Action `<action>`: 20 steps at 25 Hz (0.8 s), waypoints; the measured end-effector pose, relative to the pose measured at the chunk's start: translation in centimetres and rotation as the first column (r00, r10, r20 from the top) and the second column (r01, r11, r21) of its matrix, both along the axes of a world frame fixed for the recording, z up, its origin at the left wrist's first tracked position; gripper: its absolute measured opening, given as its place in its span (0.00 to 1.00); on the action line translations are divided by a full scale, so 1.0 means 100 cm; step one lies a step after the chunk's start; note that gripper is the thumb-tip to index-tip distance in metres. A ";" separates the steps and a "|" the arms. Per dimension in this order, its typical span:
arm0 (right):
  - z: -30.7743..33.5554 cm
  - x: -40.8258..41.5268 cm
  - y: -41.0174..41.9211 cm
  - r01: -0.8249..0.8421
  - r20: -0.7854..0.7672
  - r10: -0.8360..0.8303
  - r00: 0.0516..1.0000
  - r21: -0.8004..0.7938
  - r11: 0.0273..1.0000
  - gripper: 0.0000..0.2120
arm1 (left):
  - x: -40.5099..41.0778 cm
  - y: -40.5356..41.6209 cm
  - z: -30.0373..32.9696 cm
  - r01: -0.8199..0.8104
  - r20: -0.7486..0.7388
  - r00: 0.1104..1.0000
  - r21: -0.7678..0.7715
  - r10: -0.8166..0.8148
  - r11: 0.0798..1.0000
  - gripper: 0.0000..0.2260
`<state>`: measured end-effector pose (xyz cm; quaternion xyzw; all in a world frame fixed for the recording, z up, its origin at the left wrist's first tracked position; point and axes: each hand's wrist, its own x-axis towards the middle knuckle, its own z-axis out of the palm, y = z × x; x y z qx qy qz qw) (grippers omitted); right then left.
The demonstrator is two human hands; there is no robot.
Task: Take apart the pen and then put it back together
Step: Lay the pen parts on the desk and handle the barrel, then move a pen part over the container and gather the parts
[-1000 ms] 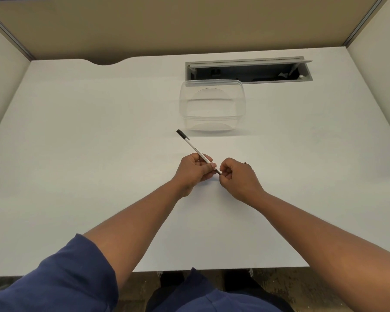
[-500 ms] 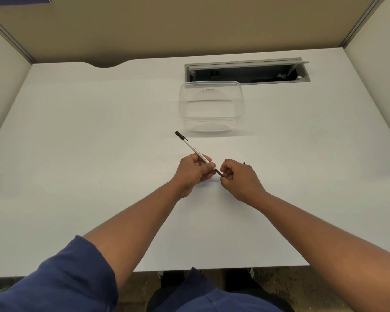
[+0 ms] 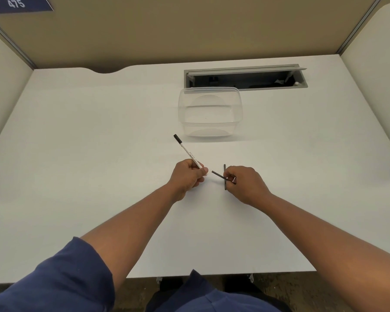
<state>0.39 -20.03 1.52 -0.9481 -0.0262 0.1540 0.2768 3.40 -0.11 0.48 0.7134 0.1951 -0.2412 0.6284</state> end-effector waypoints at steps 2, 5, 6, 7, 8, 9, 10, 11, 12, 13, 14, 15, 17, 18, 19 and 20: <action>0.003 0.007 -0.001 0.013 0.016 -0.013 1.000 0.006 1.000 0.07 | 0.005 0.004 -0.002 0.033 -0.004 0.999 0.060 -0.032 0.998 0.06; 0.009 0.021 -0.002 0.031 0.068 -0.032 0.997 0.004 0.999 0.08 | 0.011 0.012 -0.006 0.105 0.008 0.994 0.169 -0.108 0.980 0.06; 0.012 0.026 -0.002 0.039 0.087 -0.039 0.995 0.004 0.999 0.08 | 0.012 0.015 -0.008 0.135 0.006 0.990 0.213 -0.139 0.968 0.08; 0.015 0.033 -0.003 0.048 0.107 -0.048 0.993 0.006 0.999 0.08 | 0.015 0.019 -0.010 0.161 0.002 0.986 0.256 -0.167 0.953 0.09; 0.019 0.040 -0.003 0.057 0.123 -0.057 0.991 0.008 0.998 0.08 | 0.017 0.022 -0.011 0.180 -0.004 0.982 0.286 -0.187 0.941 0.11; 0.022 0.047 -0.003 0.064 0.137 -0.065 0.988 0.011 0.998 0.09 | 0.019 0.026 -0.012 0.196 -0.015 0.980 0.302 -0.200 0.933 0.12; 0.027 0.055 -0.002 0.069 0.152 -0.070 0.986 0.016 0.998 0.09 | 0.021 0.030 -0.012 0.208 -0.028 0.977 0.302 -0.209 0.931 0.13; 0.031 0.063 -0.002 0.071 0.168 -0.074 0.983 0.021 0.997 0.10 | 0.023 0.033 -0.011 0.222 -0.040 0.975 0.290 -0.220 0.931 0.14; 0.035 0.072 -0.001 0.072 0.186 -0.075 0.980 0.025 0.997 0.10 | 0.025 0.036 -0.010 0.237 -0.049 0.971 0.272 -0.232 0.933 0.13; 0.039 0.082 0.000 0.069 0.206 -0.073 0.976 0.024 0.997 0.10 | 0.026 0.038 -0.009 0.254 -0.060 0.967 0.255 -0.246 0.933 0.12; 0.042 0.093 0.002 0.063 0.224 -0.066 0.972 0.017 0.998 0.10 | 0.028 0.039 -0.007 0.275 -0.073 0.961 0.241 -0.265 0.931 0.11; 0.046 0.104 0.004 0.055 0.237 -0.055 0.970 0.007 0.998 0.10 | 0.030 0.041 -0.007 0.299 -0.088 0.954 0.227 -0.286 0.927 0.10; 0.052 0.127 0.009 0.038 0.244 -0.036 0.969 -0.001 0.999 0.10 | 0.035 0.044 -0.006 0.350 -0.123 0.935 0.200 -0.331 0.915 0.09; 0.053 0.138 0.011 0.030 0.244 -0.029 0.969 -0.003 1.000 0.10 | 0.038 0.047 -0.006 0.384 -0.142 0.921 0.186 -0.362 0.905 0.07; 0.054 0.151 0.013 0.022 0.245 -0.019 0.969 -0.011 1.000 0.10 | 0.041 0.050 -0.007 0.420 -0.161 0.904 0.170 -0.396 0.891 0.06; 0.054 0.163 0.014 0.015 0.238 -0.008 0.971 -0.025 1.000 0.10 | 0.044 0.053 -0.007 0.455 -0.178 0.886 0.151 -0.429 0.878 0.06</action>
